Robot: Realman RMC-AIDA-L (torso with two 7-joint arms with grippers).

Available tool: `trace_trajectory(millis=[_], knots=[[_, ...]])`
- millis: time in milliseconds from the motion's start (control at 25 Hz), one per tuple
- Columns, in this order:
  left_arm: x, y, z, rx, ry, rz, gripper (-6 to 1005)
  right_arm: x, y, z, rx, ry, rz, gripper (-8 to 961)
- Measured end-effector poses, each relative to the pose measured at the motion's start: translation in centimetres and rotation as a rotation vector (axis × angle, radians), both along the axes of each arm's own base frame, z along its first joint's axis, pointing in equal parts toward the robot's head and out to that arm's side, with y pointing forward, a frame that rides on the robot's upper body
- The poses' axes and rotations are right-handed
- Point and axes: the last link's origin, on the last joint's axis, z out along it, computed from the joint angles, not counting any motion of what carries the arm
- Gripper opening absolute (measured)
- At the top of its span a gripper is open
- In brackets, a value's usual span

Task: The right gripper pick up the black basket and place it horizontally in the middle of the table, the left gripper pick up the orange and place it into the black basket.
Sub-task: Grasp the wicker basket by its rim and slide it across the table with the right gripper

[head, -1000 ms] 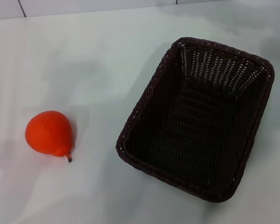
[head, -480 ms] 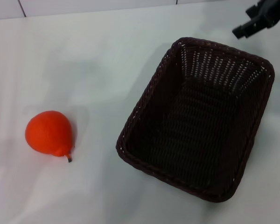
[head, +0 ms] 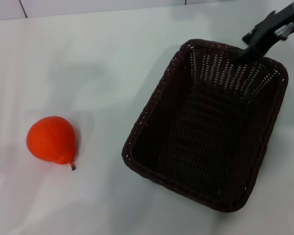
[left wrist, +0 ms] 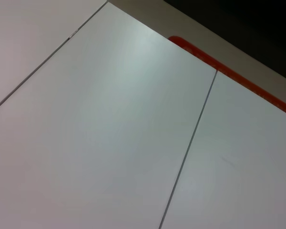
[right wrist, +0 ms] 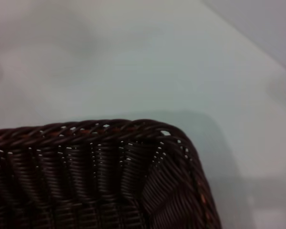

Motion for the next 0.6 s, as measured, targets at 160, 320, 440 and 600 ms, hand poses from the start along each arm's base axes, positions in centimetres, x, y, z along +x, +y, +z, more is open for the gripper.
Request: trace_trajectory(millis=[160,320,440,600], knots=[[0.0,0.0,0.0,0.000,0.000,0.000,860,0.8,0.2,-2.0,-0.036,0.006,0.013,685],[0.0,0.0,0.0,0.000,0.000,0.001,860,1.1,0.2,-2.9,-0.067,0.012,0.018,680],[0.0,0.1,0.0,0.000,-0.001,-0.002,859,1.1,0.1,-3.0,-0.072,0.013,0.015,515],[0.2,0.5,0.0,-0.001,0.000,-0.009,859,1.1,0.0,-2.8,-0.078,0.023,-0.003,358]])
